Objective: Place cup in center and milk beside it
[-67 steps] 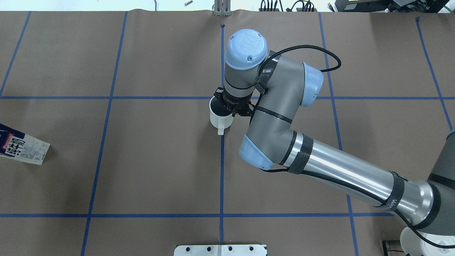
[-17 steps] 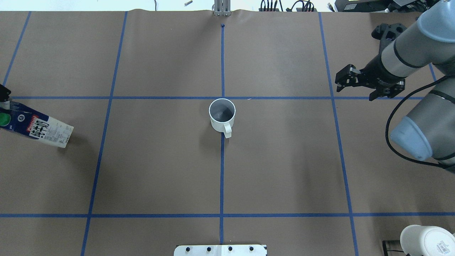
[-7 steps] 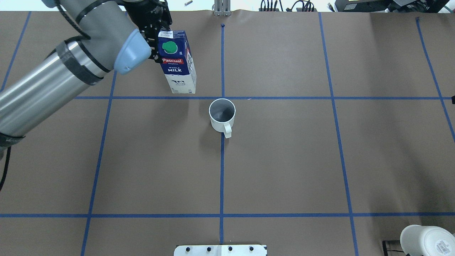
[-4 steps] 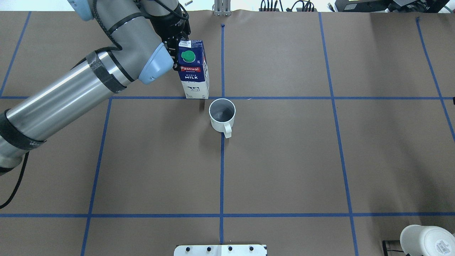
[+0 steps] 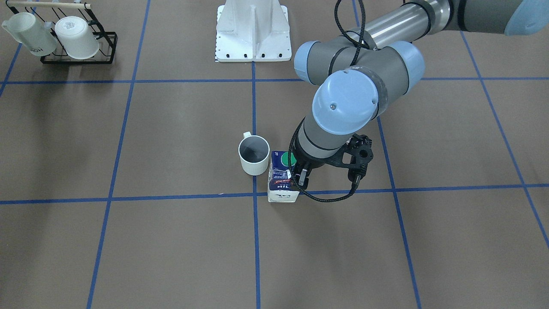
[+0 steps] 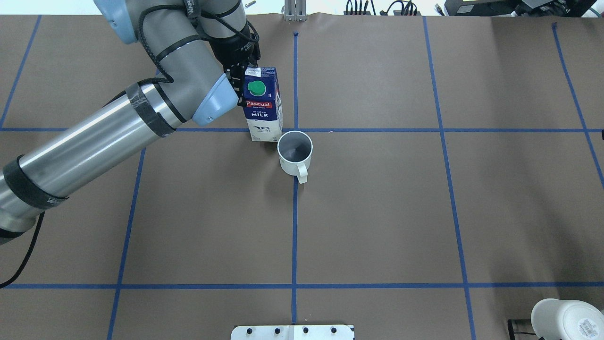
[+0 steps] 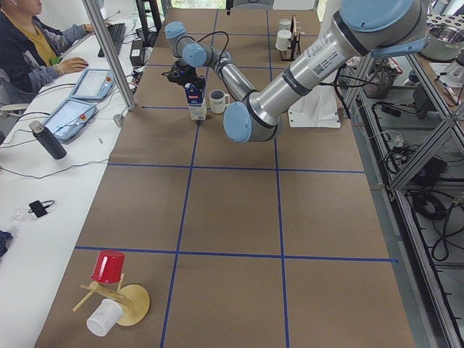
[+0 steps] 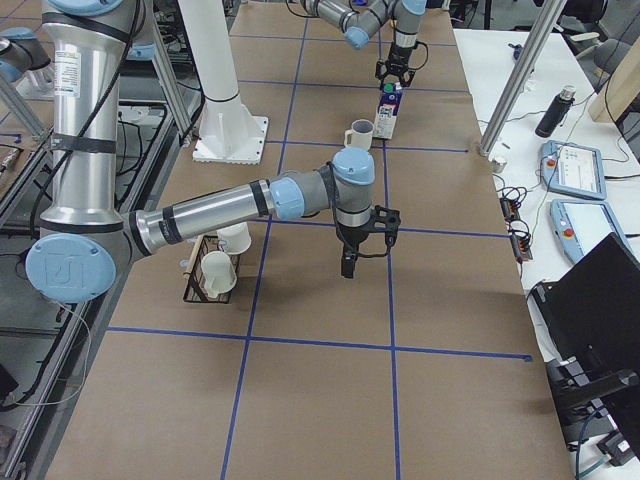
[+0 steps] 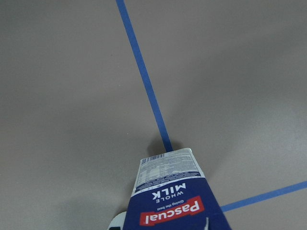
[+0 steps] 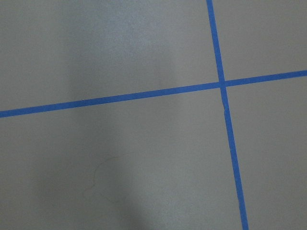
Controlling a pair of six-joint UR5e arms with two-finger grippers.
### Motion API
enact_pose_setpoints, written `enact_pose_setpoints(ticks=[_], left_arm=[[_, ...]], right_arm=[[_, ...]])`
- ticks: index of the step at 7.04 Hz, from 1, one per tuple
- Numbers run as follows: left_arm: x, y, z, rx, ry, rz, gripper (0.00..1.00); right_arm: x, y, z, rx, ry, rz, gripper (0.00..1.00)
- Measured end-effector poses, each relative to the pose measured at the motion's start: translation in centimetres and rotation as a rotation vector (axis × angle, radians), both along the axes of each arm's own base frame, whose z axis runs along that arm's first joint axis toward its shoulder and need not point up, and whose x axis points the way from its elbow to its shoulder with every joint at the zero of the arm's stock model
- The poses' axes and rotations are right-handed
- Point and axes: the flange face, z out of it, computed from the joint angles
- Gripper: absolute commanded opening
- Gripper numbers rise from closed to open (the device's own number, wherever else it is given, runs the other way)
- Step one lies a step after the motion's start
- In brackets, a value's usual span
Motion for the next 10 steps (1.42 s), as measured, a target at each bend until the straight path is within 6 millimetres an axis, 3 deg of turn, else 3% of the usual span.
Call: enact_pose_setpoints(ticks=[1, 2, 6, 7, 8, 10], left_arm=[[0.2, 0.1, 0.0, 0.005, -0.001, 0.000, 0.81], [0.2, 0.2, 0.0, 0.010, 0.001, 0.002, 0.96], [-1.1, 0.7, -1.1, 0.035, 0.021, -0.009, 0.97], [-3.8, 0.6, -1.5, 0.055, 0.040, -0.036, 0.97], [-7.8, 0.8, -1.1, 0.089, 0.062, -0.068, 0.98], [-15.4, 2.7, 2.7, 0.274, 0.071, -0.021, 0.98]], right_arm=[[0.0, 0.0, 0.0, 0.001, 0.000, -0.001, 1.00], [0.0, 0.0, 0.0, 0.001, -0.001, -0.001, 1.00], [-0.1, -0.2, -0.3, 0.005, -0.004, -0.001, 1.00], [-0.1, -0.3, -0.5, 0.008, -0.006, -0.001, 1.00], [-0.1, -0.4, -0.6, 0.011, -0.007, -0.001, 1.00], [-0.2, -0.4, -0.6, 0.010, -0.010, -0.002, 1.00]])
